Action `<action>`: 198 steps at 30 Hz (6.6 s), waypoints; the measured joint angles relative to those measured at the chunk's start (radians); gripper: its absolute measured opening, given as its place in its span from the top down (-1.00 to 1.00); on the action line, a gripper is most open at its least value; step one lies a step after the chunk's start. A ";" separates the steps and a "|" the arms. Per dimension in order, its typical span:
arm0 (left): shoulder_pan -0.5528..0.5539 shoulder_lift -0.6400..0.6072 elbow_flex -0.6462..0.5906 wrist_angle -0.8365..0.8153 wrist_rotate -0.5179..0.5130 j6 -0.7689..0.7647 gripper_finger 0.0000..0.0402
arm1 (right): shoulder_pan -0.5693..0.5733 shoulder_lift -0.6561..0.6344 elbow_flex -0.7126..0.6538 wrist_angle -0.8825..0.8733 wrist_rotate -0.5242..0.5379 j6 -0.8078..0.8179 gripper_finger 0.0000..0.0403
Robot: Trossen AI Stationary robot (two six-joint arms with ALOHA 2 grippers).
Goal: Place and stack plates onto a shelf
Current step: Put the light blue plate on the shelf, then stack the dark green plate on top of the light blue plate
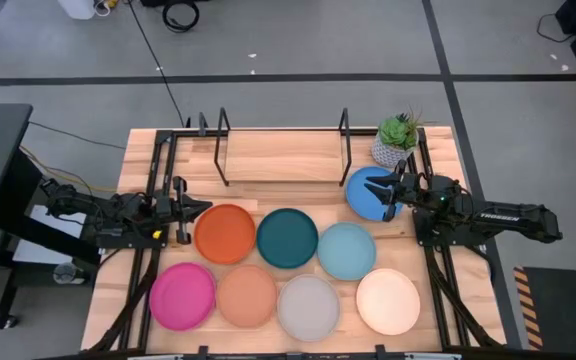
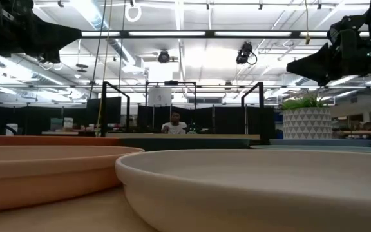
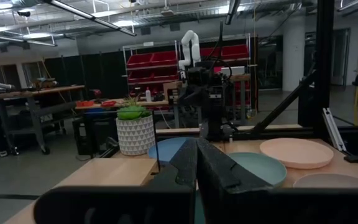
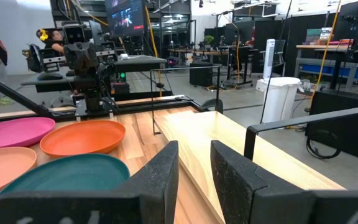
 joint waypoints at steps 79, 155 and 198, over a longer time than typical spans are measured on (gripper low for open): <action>0.002 0.361 0.000 0.312 0.170 -0.120 0.95 | 0.336 1.325 0.761 -1.168 0.154 0.482 0.07; 0.002 0.360 0.000 0.286 0.168 -0.113 0.95 | 0.074 1.772 1.463 -1.200 0.344 -0.287 0.86; 0.002 0.360 0.000 0.282 0.168 -0.129 0.95 | 0.570 1.737 1.335 -0.833 0.055 -0.208 0.08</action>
